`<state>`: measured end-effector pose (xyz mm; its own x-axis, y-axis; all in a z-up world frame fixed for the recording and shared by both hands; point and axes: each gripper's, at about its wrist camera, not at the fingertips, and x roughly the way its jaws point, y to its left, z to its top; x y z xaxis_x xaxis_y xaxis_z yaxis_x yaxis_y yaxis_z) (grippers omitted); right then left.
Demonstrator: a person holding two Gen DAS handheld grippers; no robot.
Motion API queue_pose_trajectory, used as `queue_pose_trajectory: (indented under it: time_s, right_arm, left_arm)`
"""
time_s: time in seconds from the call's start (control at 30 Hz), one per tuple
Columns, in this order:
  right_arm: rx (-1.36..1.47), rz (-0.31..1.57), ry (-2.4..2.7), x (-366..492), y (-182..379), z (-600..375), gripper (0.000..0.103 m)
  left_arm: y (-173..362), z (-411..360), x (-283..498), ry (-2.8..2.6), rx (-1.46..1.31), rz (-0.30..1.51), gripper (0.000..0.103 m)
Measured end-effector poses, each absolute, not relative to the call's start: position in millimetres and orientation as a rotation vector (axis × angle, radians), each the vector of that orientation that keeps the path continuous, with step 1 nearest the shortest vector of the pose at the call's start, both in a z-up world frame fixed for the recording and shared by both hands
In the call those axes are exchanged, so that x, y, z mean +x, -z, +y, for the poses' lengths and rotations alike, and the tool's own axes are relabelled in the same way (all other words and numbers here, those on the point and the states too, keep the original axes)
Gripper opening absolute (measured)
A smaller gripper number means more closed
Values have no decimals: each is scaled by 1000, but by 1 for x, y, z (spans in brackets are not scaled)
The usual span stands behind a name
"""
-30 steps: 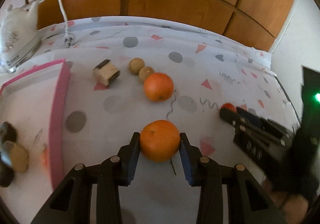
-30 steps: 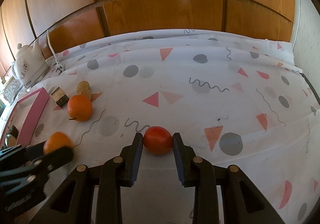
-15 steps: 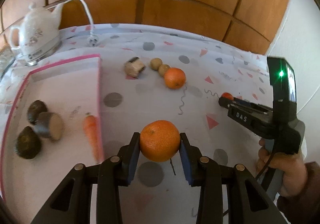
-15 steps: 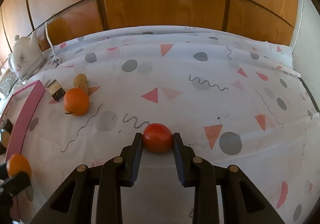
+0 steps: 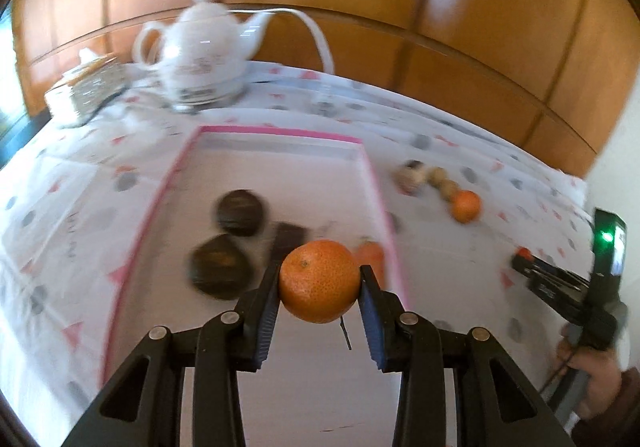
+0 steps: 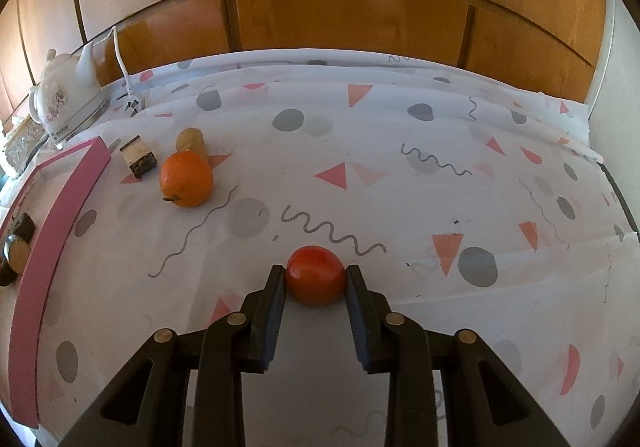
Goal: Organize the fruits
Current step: 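Lower the orange into the pink tray and open the left gripper while the right holds the tomato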
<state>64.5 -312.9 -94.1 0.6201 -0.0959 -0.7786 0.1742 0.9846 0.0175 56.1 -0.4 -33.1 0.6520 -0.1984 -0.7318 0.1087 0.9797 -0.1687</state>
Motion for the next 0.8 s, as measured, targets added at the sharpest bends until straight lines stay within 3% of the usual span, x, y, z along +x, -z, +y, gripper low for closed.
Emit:
queue_pose_trajectory:
  time_s: [0.8]
  right_arm:
    - [49,891,170,61,93,-307,30]
  left_arm:
    - [54,40,47,68,-146,876,39]
